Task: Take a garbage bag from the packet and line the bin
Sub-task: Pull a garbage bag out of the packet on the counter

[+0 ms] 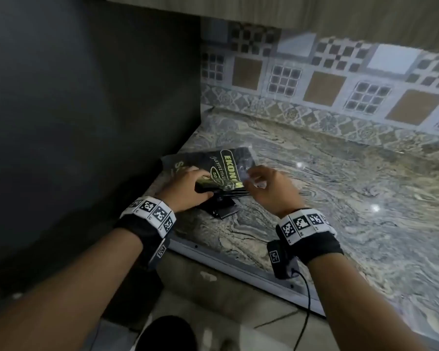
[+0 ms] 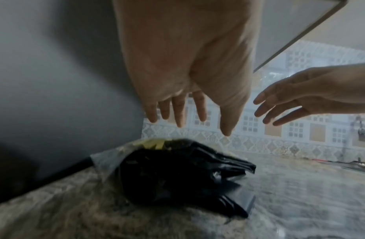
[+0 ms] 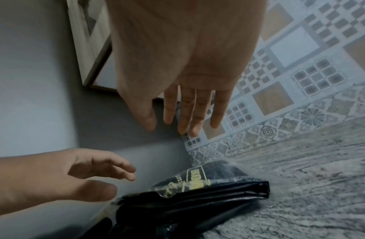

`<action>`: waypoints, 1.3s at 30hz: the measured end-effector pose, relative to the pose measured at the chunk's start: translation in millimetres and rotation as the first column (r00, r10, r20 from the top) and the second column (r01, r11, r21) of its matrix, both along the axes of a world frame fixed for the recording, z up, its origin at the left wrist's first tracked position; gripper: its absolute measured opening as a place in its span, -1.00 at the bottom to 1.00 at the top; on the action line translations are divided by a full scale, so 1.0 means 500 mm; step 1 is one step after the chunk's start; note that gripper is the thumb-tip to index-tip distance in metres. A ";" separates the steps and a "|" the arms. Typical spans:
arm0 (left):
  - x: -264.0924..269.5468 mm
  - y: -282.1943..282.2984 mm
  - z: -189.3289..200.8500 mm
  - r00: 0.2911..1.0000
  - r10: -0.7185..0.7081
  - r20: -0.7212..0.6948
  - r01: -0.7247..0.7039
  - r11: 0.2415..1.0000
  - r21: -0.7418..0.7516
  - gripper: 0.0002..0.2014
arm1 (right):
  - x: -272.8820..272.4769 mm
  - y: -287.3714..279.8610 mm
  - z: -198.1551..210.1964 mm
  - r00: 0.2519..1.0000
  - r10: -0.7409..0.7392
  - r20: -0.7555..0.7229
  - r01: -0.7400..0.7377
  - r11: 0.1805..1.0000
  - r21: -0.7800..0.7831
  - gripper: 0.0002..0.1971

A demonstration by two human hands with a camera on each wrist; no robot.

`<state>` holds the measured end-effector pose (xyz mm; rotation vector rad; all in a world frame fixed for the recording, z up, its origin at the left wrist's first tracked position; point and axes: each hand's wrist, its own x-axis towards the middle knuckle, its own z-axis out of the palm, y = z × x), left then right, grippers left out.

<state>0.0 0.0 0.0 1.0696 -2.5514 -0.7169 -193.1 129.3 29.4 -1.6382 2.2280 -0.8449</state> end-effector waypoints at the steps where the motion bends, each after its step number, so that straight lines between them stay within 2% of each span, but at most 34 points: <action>1: -0.010 -0.008 -0.012 1.000 0.013 0.023 -0.013 1.000 -0.007 -0.47 | -0.010 -0.009 -0.009 1.000 -0.020 -0.015 0.020 1.000 -0.008 -0.70; 3: -0.022 -0.024 -0.036 0.993 0.073 0.094 -0.071 0.997 -0.026 -0.44 | -0.025 -0.024 -0.020 0.999 -0.032 -0.031 0.032 0.999 -0.017 -0.70; 5: -0.031 -0.031 -0.052 0.988 0.119 0.101 -0.115 0.992 -0.046 -0.50 | -0.035 -0.034 -0.034 1.000 -0.008 -0.020 0.008 1.000 0.005 -0.70; 8: -0.038 -0.031 -0.062 0.991 0.130 -0.020 -0.131 0.985 -0.112 -0.70 | -0.050 -0.046 -0.055 1.000 0.015 -0.007 -0.015 1.000 0.014 -0.69; 10: -0.040 -0.033 -0.064 0.988 0.141 -0.068 -0.148 0.983 -0.106 -0.79 | -0.055 -0.052 -0.069 1.000 0.017 -0.002 -0.017 1.000 0.020 -0.68; 15: -0.040 -0.035 -0.049 0.974 0.159 -0.159 -0.172 0.982 -0.071 -0.88 | -0.056 -0.060 -0.096 0.997 0.073 -0.013 -0.073 0.997 0.019 -0.68; 21: -0.038 -0.051 -0.016 0.942 0.220 -0.253 -0.219 0.975 0.033 -0.85 | -0.020 -0.050 -0.117 0.985 0.159 -0.063 -0.159 0.987 0.010 -0.69; 25: -0.037 -0.063 0.007 0.932 0.245 -0.269 -0.239 0.969 0.056 -0.83 | 0.034 -0.065 -0.139 0.953 0.250 -0.172 -0.250 0.968 0.018 -0.52; 27: -0.034 -0.068 0.018 0.934 0.247 -0.259 -0.246 0.969 0.036 -0.83 | 0.054 -0.082 -0.149 0.939 0.294 -0.181 -0.291 0.956 0.042 -0.40; 31: -0.026 -0.076 0.029 0.940 0.252 -0.231 -0.247 0.968 0.051 -0.83 | 0.075 -0.121 -0.152 0.921 0.311 -0.235 -0.272 0.945 0.184 -0.23; 35: -0.020 -0.079 0.042 0.942 0.252 -0.220 -0.237 0.967 0.093 -0.82 | 0.079 -0.159 -0.156 0.908 0.269 -0.321 -0.209 0.955 0.210 -0.31; 39: -0.021 -0.081 0.043 0.935 0.252 -0.247 -0.231 0.966 0.112 -0.82 | 0.067 -0.185 -0.153 0.935 0.223 -0.275 -0.189 0.971 0.145 -0.56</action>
